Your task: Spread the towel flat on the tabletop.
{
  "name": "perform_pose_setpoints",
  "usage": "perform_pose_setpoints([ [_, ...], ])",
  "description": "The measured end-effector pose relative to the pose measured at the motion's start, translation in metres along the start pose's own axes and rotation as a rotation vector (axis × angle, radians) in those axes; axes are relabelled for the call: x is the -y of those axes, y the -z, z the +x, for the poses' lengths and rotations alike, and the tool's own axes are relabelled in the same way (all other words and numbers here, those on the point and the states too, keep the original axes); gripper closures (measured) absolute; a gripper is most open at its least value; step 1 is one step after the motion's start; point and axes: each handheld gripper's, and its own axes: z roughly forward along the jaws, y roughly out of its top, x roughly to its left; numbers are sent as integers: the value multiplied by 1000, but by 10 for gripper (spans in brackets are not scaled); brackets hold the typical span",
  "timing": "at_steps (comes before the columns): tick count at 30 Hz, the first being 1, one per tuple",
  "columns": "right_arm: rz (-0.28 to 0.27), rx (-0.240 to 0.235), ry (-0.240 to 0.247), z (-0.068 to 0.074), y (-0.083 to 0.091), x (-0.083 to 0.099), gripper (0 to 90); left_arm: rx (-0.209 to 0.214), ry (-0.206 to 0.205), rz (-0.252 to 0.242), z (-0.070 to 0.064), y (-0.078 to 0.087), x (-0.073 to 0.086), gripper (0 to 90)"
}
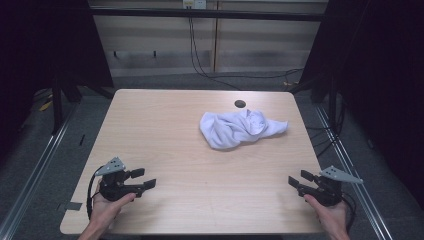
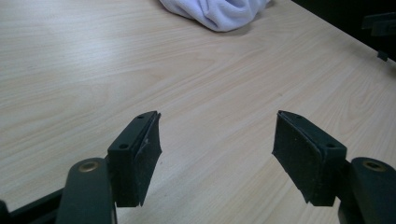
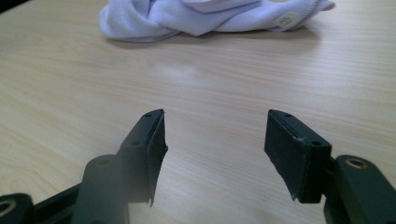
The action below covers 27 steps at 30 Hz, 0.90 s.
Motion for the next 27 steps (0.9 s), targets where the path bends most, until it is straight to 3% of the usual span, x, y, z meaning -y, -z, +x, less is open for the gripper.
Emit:
perform_pose_setpoints([
  [1, 11, 2, 32, 3, -2, 0, 408, -3, 4, -1, 0, -1, 0, 324],
  [4, 28, -21, 30, 7, -4, -1, 404, -14, 10, 8, 1, -4, 0, 309],
  [6, 23, -62, 18, 11, -6, -5, 402, -22, 14, 18, 3, -4, 0, 299],
  [11, 29, -89, 23, 16, -14, -13, 397, -29, 22, 7, 4, -3, -1, 298],
  [14, 45, -97, 49, 27, -25, -18, 381, -31, 21, 9, 3, -3, 0, 298],
  [15, 53, -111, 83, 36, -31, -23, 376, -26, 11, 9, 2, -3, 0, 298],
  [18, 66, -110, 121, 41, -41, -32, 367, -30, 1, 15, 2, -2, 1, 298],
  [20, 67, -122, 116, 41, -45, -36, 360, -27, -2, 16, 2, -1, 1, 298],
  [23, 83, -138, 109, 39, -61, -48, 348, -24, 8, 13, 2, -1, 3, 298],
  [24, 109, -152, 121, 37, -76, -57, 342, -19, 13, 15, 3, -1, 2, 302],
  [25, 109, -152, 121, 37, -76, -57, 342, -16, 13, 13, 4, -2, 2, 302],
  [27, 123, -160, 131, 35, -96, -69, 337, -18, 20, 13, 6, -3, 1, 304],
])
